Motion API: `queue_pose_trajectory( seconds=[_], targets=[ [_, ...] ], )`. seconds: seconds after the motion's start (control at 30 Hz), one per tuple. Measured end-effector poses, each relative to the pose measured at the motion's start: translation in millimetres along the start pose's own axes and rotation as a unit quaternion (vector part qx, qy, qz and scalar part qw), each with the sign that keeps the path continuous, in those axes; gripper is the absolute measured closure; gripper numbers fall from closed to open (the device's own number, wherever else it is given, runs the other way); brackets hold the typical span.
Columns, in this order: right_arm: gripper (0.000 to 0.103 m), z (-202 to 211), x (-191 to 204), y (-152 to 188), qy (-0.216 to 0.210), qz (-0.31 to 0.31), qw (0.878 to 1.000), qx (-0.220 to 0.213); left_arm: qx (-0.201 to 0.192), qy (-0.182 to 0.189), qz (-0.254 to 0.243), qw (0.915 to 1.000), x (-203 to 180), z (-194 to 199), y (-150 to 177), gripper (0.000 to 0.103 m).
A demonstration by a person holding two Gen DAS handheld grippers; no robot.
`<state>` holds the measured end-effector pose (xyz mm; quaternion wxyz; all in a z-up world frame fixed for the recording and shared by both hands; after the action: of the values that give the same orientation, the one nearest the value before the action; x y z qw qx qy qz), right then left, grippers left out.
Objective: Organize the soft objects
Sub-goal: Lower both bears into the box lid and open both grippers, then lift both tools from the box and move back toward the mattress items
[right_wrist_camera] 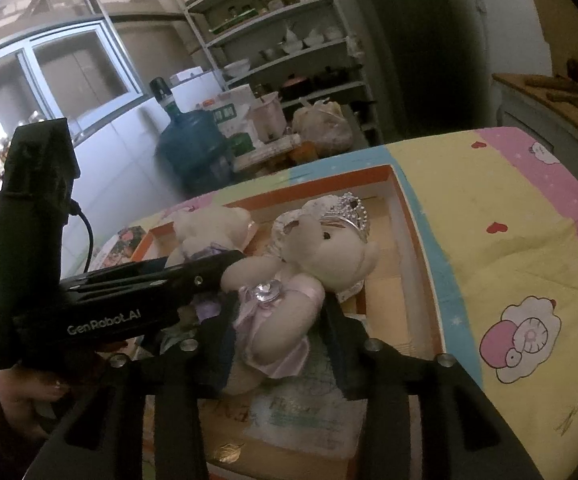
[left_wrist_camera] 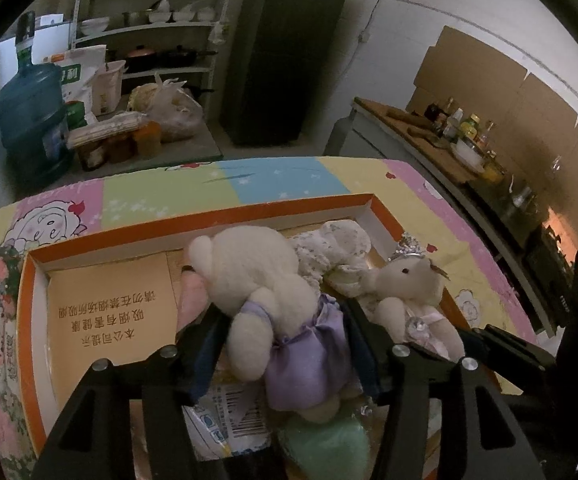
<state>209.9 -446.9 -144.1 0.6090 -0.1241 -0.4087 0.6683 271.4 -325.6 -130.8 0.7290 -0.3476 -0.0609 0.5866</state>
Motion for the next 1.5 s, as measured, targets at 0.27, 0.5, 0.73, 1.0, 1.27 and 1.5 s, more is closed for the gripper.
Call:
queue_pose_trajectory(
  seconds=[0.27,0.5,0.73,1.0,1.27,1.5],
  targets=[
    [0.032,5,3,3,0.007,0.002,1.000,-0.016,-0.025,0.032,0.010,0.9991,-3,16,-1,0.025],
    [0.031,11,11,6,0.035,0.025,0.999,-0.025,-0.047,0.039,0.001,0.9981,-13,35,-1,0.025],
    [0.031,22,16,11,0.066,0.037,0.997,-0.034,-0.065,0.041,-0.015,0.9969,-22,57,4,0.025],
    [0.031,44,27,17,0.098,0.044,0.993,-0.055,-0.082,0.049,-0.015,0.9953,-26,83,18,0.025],
    [0.031,76,59,22,0.103,0.065,0.988,-0.092,-0.122,0.047,-0.022,0.9912,-23,123,27,0.025],
    [0.031,89,88,27,0.095,0.074,0.987,-0.111,-0.163,0.022,-0.035,0.9858,-15,158,37,0.025]
  ],
)
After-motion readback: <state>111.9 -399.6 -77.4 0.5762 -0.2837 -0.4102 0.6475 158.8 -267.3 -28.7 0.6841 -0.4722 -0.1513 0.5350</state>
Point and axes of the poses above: each gripper's, at about its wrist camera, not at the fingertips, and z roughly against the way its jaws point, x to its left, y to its underside, the point moved 6 cm from there along -z, roughly the way its jaws point, and after that the axes turned 6 degrees about z, right-handed, at the moved point
